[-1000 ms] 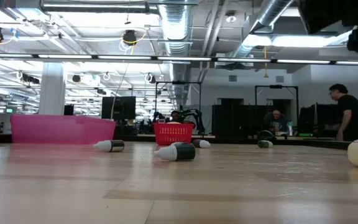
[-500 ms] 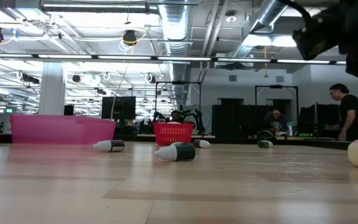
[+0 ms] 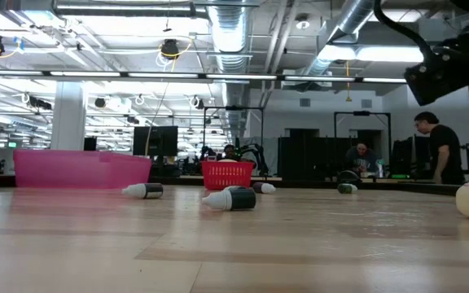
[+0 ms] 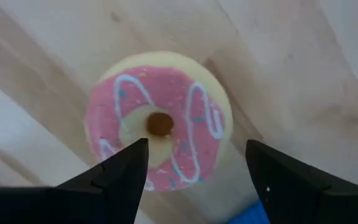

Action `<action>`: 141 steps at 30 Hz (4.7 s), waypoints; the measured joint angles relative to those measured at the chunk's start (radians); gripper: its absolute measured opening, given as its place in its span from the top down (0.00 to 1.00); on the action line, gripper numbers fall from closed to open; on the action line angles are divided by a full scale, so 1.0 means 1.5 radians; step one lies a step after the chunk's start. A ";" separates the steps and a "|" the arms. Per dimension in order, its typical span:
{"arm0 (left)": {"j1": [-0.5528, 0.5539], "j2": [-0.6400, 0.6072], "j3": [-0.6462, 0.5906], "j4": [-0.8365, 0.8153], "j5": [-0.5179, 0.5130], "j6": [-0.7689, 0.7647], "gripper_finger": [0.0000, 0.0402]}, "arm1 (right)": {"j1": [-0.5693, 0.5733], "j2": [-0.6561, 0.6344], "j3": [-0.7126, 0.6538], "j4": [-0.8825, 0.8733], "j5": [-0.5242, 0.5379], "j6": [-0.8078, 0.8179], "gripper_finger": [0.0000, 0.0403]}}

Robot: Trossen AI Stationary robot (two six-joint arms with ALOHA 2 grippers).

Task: Pick & Place Food Item
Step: Put the pink donut into the red bin

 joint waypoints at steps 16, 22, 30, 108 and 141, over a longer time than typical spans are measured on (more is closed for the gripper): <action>0.000 0.002 0.000 0.007 0.000 -0.002 0.77 | -0.002 -0.001 -0.048 0.067 0.000 0.023 0.35; 0.000 0.002 0.000 0.007 0.000 -0.002 0.77 | -0.012 -0.001 -0.048 0.070 0.012 0.019 0.35; 0.000 0.002 0.000 0.007 0.000 -0.002 0.77 | -0.015 0.000 -0.039 0.072 0.014 0.019 0.35; 0.000 0.001 0.000 0.006 0.000 -0.001 0.77 | -0.046 0.002 0.078 0.054 0.082 -0.058 0.68; 0.071 -0.004 0.000 -0.245 -0.146 -0.008 0.77 | -0.609 0.156 0.457 0.066 0.048 -0.550 0.68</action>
